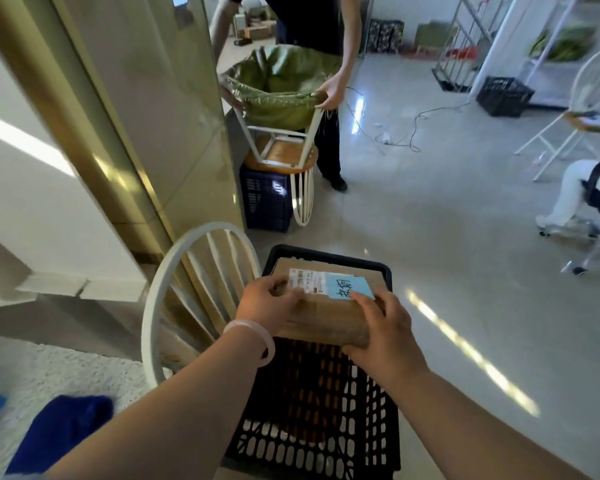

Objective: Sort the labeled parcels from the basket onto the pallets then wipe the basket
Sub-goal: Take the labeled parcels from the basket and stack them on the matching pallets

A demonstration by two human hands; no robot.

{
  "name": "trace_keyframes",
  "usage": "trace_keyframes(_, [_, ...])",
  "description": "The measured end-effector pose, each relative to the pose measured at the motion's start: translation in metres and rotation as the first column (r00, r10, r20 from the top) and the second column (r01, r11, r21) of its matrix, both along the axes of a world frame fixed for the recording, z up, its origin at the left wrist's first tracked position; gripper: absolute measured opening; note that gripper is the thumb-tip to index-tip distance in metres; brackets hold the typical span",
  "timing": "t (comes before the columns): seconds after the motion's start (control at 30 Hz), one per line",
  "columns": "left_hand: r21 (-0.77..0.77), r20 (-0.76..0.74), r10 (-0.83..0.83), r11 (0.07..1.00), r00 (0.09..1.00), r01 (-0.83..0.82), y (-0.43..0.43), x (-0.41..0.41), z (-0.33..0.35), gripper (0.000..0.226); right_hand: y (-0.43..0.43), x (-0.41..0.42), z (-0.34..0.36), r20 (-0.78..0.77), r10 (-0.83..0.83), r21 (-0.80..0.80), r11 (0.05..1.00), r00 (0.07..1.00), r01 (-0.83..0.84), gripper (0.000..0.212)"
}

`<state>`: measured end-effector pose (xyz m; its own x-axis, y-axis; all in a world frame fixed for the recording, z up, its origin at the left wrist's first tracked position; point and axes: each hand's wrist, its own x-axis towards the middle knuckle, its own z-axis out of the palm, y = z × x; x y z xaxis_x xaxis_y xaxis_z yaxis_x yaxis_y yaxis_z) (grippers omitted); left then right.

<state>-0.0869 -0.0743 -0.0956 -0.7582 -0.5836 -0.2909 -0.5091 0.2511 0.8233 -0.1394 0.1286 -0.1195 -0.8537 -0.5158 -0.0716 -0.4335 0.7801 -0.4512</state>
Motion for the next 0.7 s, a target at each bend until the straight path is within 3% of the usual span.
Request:
trace_keyframes(0.1, [-0.063, -0.058, 0.013, 0.998, 0.998, -0.017, -0.004, -0.003, 0.013, 0.043, -0.002, -0.007, 0.012, -0.008, -0.039, -0.145, 0.989, 0.999, 0.037, 0.075])
trace_keyframes(0.17, [-0.060, -0.104, 0.010, 0.998, 0.995, -0.016, -0.007, -0.004, 0.020, 0.043, -0.005, -0.013, 0.025, 0.046, -0.154, -0.291, 0.943, 0.987, 0.161, 0.062])
trace_keyframes(0.3, [-0.032, -0.158, 0.002, 0.999, 0.987, -0.007, -0.012, -0.002, 0.028, 0.043, -0.010, -0.028, 0.053, 0.417, -0.328, -0.454, 0.733, 0.847, 0.507, 0.052])
trace_keyframes(0.4, [-0.015, -0.190, 0.007, 1.000, 0.982, -0.011, -0.013, -0.003, 0.030, 0.042, -0.012, -0.036, 0.054, 0.637, -0.268, -0.421, 0.664, 0.723, 0.617, 0.055])
trace_keyframes(0.5, [-0.014, -0.208, 0.006, 1.000, 0.978, -0.009, -0.014, -0.004, 0.031, 0.043, -0.016, -0.034, 0.048, 0.678, -0.243, -0.414, 0.653, 0.693, 0.634, 0.046])
trace_keyframes(0.7, [-0.019, -0.187, -0.007, 1.000, 0.982, 0.003, -0.015, 0.002, 0.033, 0.055, -0.023, -0.029, 0.047, 0.701, -0.212, -0.427, 0.640, 0.681, 0.639, 0.062])
